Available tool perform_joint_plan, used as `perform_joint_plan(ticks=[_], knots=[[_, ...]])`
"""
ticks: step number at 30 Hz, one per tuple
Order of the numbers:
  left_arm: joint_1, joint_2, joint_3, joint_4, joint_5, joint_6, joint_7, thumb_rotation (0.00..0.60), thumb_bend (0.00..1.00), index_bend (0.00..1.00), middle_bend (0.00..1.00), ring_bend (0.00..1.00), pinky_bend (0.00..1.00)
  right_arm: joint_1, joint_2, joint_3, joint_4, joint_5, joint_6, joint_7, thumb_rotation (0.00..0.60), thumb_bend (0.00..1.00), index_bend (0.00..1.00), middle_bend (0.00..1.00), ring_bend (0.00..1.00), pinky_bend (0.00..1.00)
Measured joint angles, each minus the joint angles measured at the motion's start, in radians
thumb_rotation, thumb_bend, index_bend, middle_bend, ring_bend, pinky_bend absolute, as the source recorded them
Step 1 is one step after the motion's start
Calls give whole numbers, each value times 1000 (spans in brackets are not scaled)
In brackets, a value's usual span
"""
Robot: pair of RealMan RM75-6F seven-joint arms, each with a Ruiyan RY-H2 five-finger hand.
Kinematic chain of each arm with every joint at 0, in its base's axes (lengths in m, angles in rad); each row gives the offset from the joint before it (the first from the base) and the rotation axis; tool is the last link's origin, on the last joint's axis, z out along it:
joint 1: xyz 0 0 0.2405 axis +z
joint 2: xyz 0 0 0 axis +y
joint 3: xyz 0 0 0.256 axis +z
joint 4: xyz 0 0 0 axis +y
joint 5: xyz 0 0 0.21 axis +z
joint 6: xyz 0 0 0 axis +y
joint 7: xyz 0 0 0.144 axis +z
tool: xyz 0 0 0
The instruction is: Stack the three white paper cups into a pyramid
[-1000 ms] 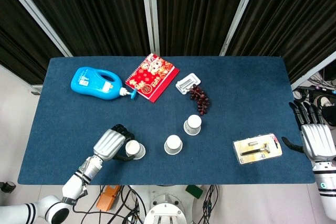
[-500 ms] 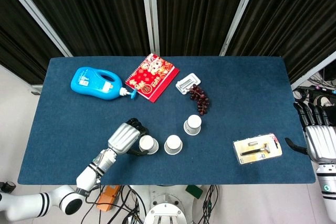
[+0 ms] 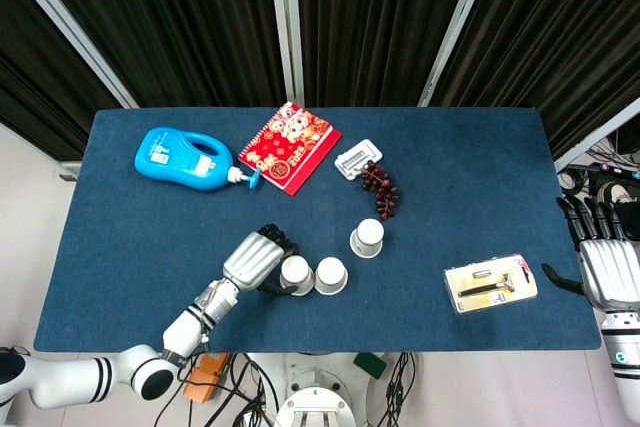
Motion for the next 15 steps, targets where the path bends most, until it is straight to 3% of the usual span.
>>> perform_joint_plan(ticks=[7,11,15], knots=[[4,11,10,-18,4,30,-4,400,102,220,320,182,204,62,-31,3,0,-6,-94,-20,600,310,0,101,0,72],[26,51,19,-48,25,82,-8,400,98,215,313,171,173,136,-66,9,2,-3,-207,-34,600,309,19,102,0,73],[72,125,26,-74,45,177,-12,400,98,215,313,166,156,231,-109,23,3,10,-343,-50,600,310,104,105,0,92]])
